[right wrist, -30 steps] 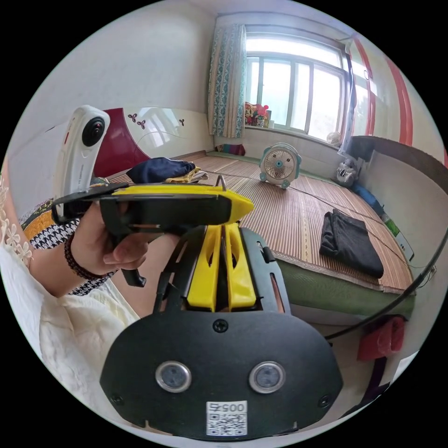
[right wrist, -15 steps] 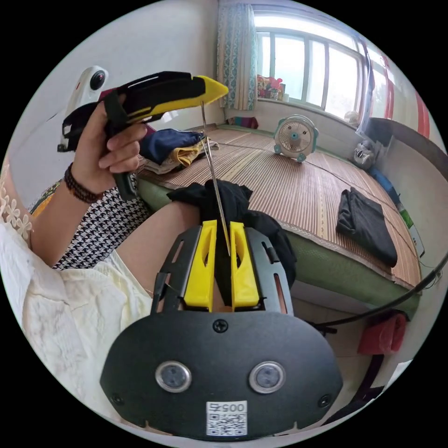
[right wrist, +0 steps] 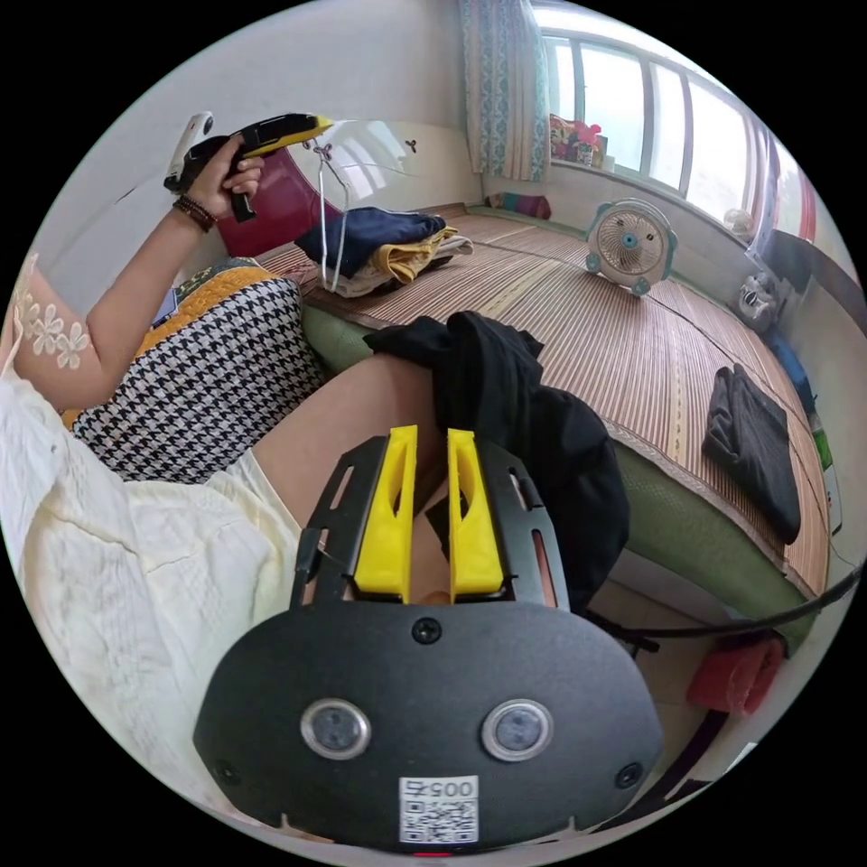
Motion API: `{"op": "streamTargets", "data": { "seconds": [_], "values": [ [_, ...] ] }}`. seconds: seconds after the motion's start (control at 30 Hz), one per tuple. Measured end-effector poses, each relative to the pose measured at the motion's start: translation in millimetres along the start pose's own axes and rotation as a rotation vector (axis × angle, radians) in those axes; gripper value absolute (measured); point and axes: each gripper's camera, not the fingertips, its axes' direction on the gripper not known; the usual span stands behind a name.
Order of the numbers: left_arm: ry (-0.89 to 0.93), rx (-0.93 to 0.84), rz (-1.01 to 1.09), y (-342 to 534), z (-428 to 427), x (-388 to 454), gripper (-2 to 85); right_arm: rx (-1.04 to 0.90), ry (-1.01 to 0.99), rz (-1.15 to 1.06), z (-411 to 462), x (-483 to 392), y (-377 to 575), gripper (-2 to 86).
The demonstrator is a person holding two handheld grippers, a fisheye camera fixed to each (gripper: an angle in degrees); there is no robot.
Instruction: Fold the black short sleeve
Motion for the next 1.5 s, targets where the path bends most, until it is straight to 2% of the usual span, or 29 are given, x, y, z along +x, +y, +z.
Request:
{"op": "streamTargets", "data": {
  "seconds": [0.23, 0.4, 0.67, 0.8, 0.87, 0.97, 1.13, 1.33, 1.5],
  "values": [
    [-0.192, -0.076, -0.162, -34.2, -13.9, -124.7, 1.0, -0.055, 0.003, 0.028, 20.0, 1.3, -15.0, 5.1],
    [-0.339, -0.183, -0.225, -46.9, 10.0, -200.7, 0.9, -0.079, -0.015, 0.039, 34.2, -0.5, -30.3, 5.0],
    [-0.393, -0.243, -0.313, -52.5, 69.4, -274.4, 1.2, -0.109, -0.019, 0.042, 51.2, -6.1, -47.5, 4.8],
    [-0.495, -0.336, -0.371, -46.1, 102.9, -299.1, 2.2, -0.113, -0.005, 0.059, 51.4, -7.4, -46.1, 4.6],
    [-0.524, -0.299, -0.387, -37.3, 105.7, -302.2, 2.7, -0.112, -0.005, 0.070, 49.7, -8.2, -43.4, 4.4],
    [-0.571, -0.233, -0.421, -23.8, 101.4, -293.9, 2.5, -0.110, -0.002, 0.075, 45.0, -12.0, -38.3, 4.3],
    [-0.625, -0.234, -0.254, -14.7, 102.2, -234.6, 3.0, -0.091, -0.010, 0.059, 33.6, -20.1, -28.5, 4.3],
    [-0.382, -0.228, -0.057, 18.5, 114.3, -115.5, 5.2, -0.048, -0.010, 0.024, 15.8, -27.4, -18.3, 4.4],
    [-0.171, -0.347, 0.032, 79.0, 166.3, -18.5, 6.4, 0.003, 0.019, 0.019, -12.1, -27.7, -1.1, 4.8]
  ]
}}
